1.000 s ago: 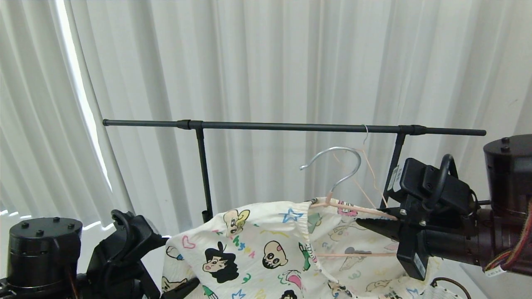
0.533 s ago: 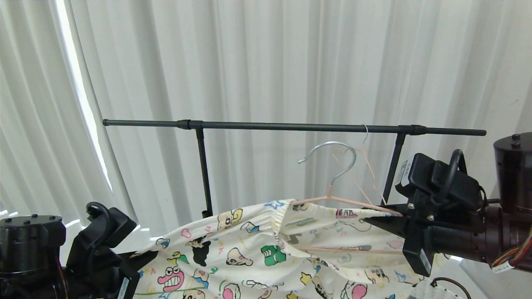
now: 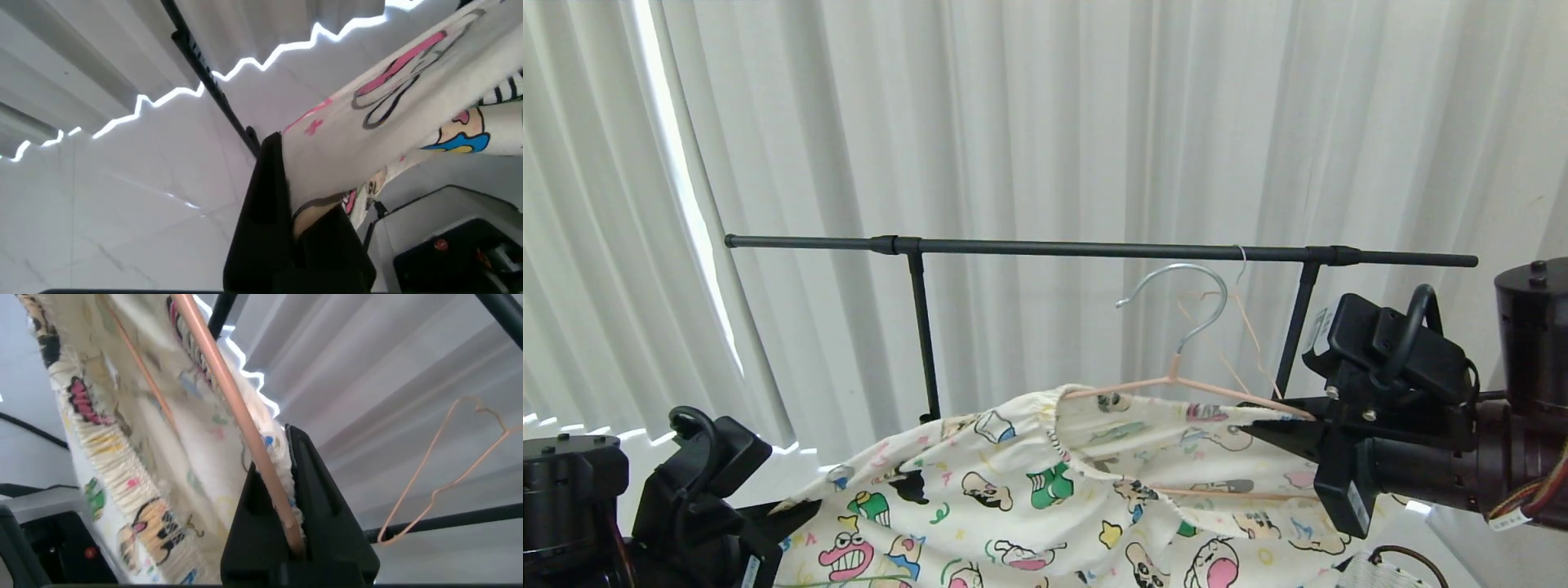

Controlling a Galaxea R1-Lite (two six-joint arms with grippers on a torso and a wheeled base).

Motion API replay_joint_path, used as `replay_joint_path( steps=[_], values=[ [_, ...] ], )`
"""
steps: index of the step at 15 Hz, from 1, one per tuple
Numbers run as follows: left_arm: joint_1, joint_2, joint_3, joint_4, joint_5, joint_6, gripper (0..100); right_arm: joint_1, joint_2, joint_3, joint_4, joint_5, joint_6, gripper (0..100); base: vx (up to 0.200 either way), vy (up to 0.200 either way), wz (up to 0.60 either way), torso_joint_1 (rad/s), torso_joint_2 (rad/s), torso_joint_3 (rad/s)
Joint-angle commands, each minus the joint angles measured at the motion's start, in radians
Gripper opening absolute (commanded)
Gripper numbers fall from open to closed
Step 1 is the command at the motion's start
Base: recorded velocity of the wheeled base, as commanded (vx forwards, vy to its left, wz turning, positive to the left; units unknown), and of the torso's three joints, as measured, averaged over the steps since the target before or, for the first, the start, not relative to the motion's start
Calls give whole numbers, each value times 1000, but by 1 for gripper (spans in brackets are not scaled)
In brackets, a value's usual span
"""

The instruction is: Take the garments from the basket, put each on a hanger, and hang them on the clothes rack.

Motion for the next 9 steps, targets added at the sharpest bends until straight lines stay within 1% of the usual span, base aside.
replay_joint_path(
  steps=[1,3,5,7,8,9],
  values=[
    [0,-23,1,-1,-6,0,100,0,6,1,0,0,0,0,0,0,0,0,0,0],
    [0,-61,1,-1,-13,-6,100,-30,12,4,3,-43,11,0,0,0,0,0,0,0],
    [0,-118,-12,-3,-19,-114,100,-80,3,47,3,-63,17,0,0,0,0,0,0,0],
    [0,-182,-48,-3,-18,-232,100,-115,-17,91,5,-95,18,0,0,0,0,0,0,0],
    [2,-201,-76,-3,-18,-269,100,-122,-18,100,6,-121,20,0,0,0,0,0,0,0],
    [6,-202,-114,-3,-10,-289,100,-128,-17,102,28,-167,23,0,0,0,0,0,0,0]
  ],
)
